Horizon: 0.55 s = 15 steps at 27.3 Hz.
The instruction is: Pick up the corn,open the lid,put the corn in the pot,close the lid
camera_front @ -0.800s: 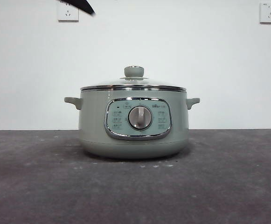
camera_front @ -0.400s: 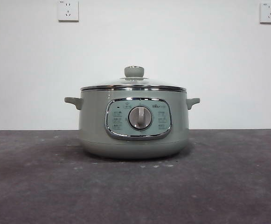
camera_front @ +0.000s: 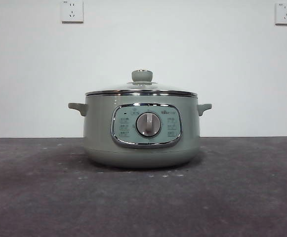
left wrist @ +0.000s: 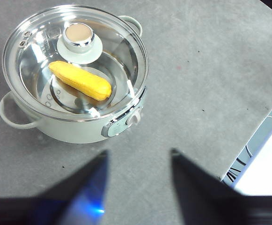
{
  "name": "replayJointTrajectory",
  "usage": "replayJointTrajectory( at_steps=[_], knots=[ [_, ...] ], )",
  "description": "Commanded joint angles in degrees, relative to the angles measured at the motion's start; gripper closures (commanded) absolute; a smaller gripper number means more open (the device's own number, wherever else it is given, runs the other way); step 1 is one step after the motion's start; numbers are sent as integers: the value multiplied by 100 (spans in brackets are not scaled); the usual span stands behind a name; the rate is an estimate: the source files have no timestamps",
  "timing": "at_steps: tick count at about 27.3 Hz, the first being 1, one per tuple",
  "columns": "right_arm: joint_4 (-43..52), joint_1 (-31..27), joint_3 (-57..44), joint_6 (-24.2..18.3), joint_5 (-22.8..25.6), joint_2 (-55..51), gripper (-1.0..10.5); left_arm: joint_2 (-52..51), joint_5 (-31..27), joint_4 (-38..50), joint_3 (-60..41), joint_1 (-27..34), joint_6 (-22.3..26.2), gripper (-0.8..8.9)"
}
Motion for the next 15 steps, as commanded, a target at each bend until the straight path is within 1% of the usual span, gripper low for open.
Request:
replayJointTrajectory(
  at_steps=[1, 3, 4, 15],
  knots=[
    [-149, 4, -52, -17, 70, -13, 956, 2, 4, 20, -7, -22, -13, 822],
    [-146, 4, -50, 4, 122, -13, 954, 0, 2, 22, -7, -22, -15, 822],
    [-146, 7, -50, 83, 166, -13, 948, 2, -2, 22, -7, -22, -17, 822],
    [-146, 7, -46, 66, 238, -9, 946, 0, -17, 7, -7, -20, -17, 816]
  ],
)
